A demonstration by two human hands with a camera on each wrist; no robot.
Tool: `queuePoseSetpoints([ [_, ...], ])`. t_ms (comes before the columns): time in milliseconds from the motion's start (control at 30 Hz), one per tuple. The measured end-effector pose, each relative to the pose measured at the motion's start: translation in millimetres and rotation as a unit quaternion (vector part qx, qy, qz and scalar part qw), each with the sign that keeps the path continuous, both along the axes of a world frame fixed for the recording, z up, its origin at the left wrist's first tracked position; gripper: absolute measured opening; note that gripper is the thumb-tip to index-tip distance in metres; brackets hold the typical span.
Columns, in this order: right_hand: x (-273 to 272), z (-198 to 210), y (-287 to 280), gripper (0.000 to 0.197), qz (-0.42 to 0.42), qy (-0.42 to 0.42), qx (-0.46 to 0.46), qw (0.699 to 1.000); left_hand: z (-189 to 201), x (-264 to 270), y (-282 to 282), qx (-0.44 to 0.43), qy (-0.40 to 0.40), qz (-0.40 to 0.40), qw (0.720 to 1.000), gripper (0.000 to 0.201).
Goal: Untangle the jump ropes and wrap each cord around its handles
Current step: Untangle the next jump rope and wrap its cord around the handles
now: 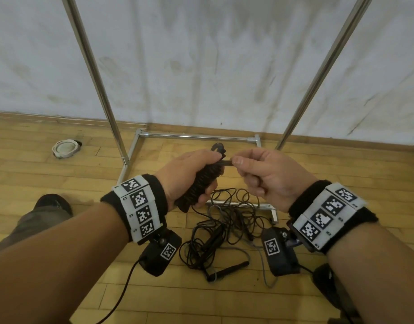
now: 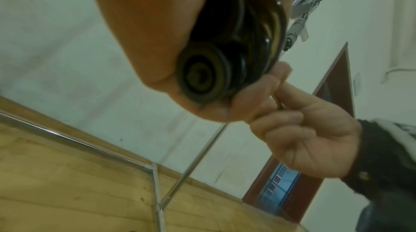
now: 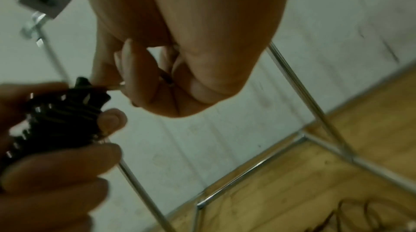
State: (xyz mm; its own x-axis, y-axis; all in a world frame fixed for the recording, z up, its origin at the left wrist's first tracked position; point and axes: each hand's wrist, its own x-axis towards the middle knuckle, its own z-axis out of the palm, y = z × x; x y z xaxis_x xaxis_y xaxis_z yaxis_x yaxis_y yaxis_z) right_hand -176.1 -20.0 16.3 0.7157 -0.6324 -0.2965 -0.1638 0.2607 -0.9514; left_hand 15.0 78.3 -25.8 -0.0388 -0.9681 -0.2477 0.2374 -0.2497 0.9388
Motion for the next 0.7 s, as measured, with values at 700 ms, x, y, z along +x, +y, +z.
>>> queuePoseSetpoints([
  [700, 24, -7, 7, 0.016, -0.208, -0.167, 0.127, 0.955, -1, -2, -3, -0.078, -0.032, 0.082, 0.993, 0.035],
])
